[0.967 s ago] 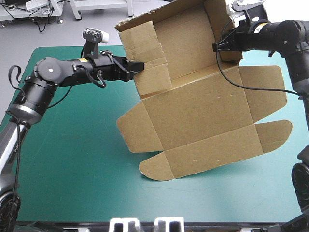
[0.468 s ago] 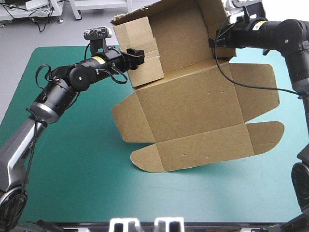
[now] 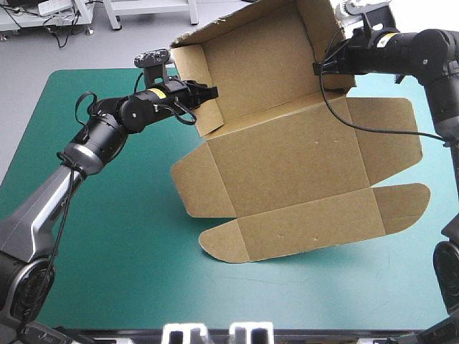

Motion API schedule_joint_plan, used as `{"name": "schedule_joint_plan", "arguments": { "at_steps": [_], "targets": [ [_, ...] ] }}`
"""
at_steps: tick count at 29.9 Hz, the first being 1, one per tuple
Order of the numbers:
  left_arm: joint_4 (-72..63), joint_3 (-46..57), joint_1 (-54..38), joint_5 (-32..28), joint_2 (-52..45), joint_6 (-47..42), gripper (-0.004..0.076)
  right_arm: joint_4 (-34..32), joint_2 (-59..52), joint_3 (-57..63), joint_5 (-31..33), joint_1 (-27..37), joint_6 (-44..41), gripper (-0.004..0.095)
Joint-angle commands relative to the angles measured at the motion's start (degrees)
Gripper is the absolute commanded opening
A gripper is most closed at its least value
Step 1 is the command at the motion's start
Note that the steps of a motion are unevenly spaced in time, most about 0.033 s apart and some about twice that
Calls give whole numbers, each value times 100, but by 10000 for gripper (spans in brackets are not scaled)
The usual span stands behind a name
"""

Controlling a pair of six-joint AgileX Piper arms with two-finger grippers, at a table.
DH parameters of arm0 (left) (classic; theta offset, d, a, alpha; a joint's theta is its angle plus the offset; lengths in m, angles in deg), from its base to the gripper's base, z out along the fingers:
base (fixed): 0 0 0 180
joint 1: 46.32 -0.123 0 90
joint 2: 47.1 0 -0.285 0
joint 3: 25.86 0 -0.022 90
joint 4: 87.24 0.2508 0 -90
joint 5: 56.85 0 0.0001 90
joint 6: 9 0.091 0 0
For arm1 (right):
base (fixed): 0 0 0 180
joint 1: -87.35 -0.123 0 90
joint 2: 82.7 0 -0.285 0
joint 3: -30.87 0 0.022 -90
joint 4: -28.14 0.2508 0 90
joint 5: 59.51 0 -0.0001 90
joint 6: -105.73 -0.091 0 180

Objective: Fold the box

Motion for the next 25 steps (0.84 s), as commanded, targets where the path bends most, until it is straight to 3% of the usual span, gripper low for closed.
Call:
{"name": "schedule_joint_plan", "arguments": {
  "at_steps": [1, 8, 12, 16, 25],
  "targets": [
    [-265, -201, 69, -66, -422, 237, -8, -49, -36, -173, -17, -81, -313, -18],
    [-147, -286, 69, 429, -475, 499, -8, 367, 579, -173, 462, -81, -354, -17],
    [72, -288, 69, 664, -388, 499, -8, 212, 922, -173, 1236, -81, -371, -17],
    [244, -435, 69, 1072, -179, 499, -8, 136, 1077, -118, 1488, -96, -558, -17],
    [536, -1907, 97, 2642, 849, 499, -8, -1040, 1180, -104, 1478, -702, -1184, -17]
  ]
}}
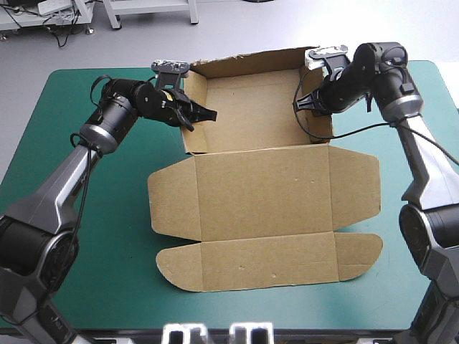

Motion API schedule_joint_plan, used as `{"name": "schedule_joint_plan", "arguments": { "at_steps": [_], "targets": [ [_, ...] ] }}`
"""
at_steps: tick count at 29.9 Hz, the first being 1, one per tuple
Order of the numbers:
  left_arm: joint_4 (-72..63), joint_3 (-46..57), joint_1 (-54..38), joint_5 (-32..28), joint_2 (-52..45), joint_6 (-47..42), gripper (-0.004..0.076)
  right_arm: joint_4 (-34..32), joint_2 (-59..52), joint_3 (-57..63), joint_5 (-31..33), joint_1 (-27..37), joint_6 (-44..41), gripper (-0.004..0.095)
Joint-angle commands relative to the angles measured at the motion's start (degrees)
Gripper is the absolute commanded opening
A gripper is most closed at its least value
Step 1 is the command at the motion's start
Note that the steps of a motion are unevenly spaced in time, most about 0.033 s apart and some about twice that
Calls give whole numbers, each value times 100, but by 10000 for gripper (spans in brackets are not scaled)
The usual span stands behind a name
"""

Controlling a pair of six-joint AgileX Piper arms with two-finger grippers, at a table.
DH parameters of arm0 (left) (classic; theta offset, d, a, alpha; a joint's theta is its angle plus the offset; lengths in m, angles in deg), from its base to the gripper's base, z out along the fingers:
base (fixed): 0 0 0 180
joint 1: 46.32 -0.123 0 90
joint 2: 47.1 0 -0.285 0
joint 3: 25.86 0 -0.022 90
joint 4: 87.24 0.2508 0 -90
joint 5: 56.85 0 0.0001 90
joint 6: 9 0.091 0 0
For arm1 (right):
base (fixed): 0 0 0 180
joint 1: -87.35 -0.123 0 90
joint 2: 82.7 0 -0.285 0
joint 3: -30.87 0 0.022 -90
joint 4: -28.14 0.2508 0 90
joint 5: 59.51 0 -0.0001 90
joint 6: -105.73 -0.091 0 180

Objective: Fold the box

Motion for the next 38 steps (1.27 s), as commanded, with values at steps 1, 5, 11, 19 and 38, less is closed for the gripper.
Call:
{"name": "schedule_joint_plan", "arguments": {
  "at_steps": [1, 5, 11, 19, 38],
  "targets": [
    [-615, -786, 187, 260, 47, 230, -8, -49, -154, -108, 123, -277, -84, -17],
    [-373, -1314, 379, 846, 522, 230, -8, -67, -36, -108, 123, -408, -317, -17],
    [677, -1579, 834, 1283, 954, -231, -8, 13, 77, -108, 123, -447, -707, -16],
    [555, -1591, 822, 1882, 1181, -708, -8, -232, 80, -108, 133, -447, -1195, -16],
    [336, -1590, 822, 2239, 1420, -1121, -8, 455, 80, 1496, 141, -510, -1075, -17]
  ]
}}
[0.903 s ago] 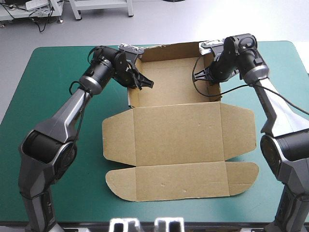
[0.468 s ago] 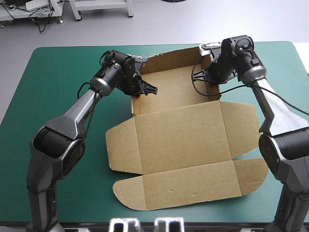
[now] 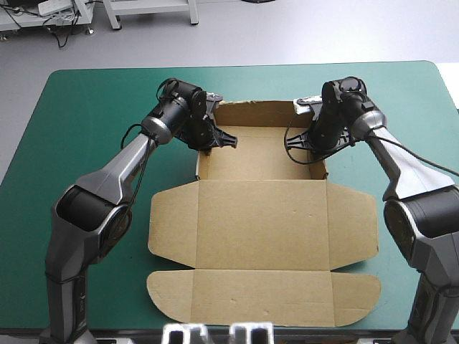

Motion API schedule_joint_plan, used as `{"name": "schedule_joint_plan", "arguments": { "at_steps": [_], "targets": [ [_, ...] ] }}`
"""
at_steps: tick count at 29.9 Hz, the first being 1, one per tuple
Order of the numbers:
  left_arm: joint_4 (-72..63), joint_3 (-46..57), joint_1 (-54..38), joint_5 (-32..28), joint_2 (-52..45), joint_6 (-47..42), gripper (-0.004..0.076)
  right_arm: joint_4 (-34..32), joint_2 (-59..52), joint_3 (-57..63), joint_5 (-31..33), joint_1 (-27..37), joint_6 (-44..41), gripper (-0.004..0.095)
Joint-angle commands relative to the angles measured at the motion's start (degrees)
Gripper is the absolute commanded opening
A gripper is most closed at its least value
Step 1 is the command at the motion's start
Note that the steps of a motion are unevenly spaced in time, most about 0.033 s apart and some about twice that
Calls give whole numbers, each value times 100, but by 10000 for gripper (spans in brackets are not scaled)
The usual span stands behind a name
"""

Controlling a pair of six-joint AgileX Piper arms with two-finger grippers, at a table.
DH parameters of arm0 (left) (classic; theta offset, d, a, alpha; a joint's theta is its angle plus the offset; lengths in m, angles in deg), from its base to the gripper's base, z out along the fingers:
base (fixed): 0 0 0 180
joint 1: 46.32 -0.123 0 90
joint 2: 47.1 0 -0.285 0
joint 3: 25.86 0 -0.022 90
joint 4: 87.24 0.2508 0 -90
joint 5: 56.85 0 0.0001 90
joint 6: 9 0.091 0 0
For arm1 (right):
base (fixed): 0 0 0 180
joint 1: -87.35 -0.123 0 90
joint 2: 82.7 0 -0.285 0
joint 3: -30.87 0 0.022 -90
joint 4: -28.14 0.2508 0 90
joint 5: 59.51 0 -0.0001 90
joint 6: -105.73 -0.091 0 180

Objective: Fold the box

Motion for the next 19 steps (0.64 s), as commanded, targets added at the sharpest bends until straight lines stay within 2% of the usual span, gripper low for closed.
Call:
{"name": "schedule_joint_plan", "arguments": {
  "at_steps": [1, 5, 13, 17, 19],
  "targets": [
    [-651, -193, 157, 211, -350, 119, -8, 939, -337, 80, 147, -126, 79, -17],
    [-663, -193, 157, 211, -350, 239, -8, 708, -337, 181, 137, -126, 65, -17],
    [-663, -193, 157, 211, -350, 239, 5, 673, -337, 347, 137, -126, 187, -18],
    [-663, -193, 148, 211, -350, 239, 86, 572, -347, 347, 137, -126, 281, 23],
    [-663, -193, 123, 211, -361, 408, 182, 343, -384, 347, 137, -126, 332, 109]
  ]
}}
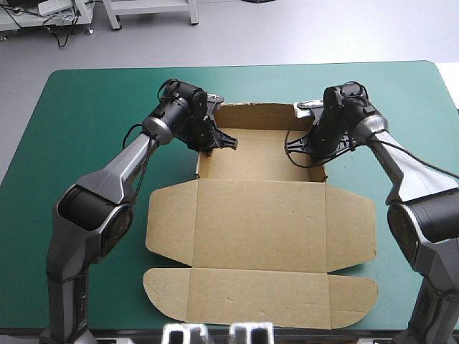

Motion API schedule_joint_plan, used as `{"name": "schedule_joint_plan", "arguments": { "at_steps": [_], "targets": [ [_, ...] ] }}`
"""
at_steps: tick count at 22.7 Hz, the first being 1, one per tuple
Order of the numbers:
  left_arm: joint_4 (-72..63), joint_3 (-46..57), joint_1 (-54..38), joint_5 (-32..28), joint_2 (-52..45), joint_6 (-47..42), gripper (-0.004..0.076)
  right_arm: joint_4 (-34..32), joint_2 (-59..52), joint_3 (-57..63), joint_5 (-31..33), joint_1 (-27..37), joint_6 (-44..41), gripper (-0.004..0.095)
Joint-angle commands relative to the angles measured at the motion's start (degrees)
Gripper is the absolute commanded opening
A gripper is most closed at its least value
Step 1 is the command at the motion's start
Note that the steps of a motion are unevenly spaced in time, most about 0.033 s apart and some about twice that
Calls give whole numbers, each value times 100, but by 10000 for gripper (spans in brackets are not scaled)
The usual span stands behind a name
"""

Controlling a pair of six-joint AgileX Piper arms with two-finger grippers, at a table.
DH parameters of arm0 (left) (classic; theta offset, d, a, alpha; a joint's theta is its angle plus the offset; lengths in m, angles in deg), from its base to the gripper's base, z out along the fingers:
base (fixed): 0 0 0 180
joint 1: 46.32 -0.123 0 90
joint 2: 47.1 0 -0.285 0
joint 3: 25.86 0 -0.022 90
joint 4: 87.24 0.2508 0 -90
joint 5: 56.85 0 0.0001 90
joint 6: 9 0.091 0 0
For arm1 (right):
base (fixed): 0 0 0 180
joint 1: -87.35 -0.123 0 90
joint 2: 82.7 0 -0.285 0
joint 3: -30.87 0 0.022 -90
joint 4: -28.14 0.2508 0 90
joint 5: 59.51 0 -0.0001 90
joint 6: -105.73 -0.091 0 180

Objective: Fold the box

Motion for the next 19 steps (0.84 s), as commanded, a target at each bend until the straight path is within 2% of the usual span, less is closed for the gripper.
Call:
{"name": "schedule_joint_plan", "arguments": {
  "at_steps": [1, 6, 9, 14, 17, 19],
  "targets": [
    [-641, -199, 99, 211, -410, 240, 224, 248, -268, -12, 369, -126, 337, 157],
    [-631, -208, -118, 211, -473, 510, 484, 94, -440, -12, 369, -113, 457, 546],
    [-631, -208, -284, 211, -565, 550, 543, -82, -533, -217, 369, -113, 329, 731],
    [-495, -211, -596, 154, -998, 929, 543, -161, -740, -1122, 369, -113, 399, 737],
    [-48, -338, -821, 210, -1610, 1057, 542, -274, -958, -1959, 369, -113, 415, 720],
    [60, -407, -879, 210, -2106, 1142, 509, -274, -1114, -2199, 369, -113, 522, 720]
  ]
}}
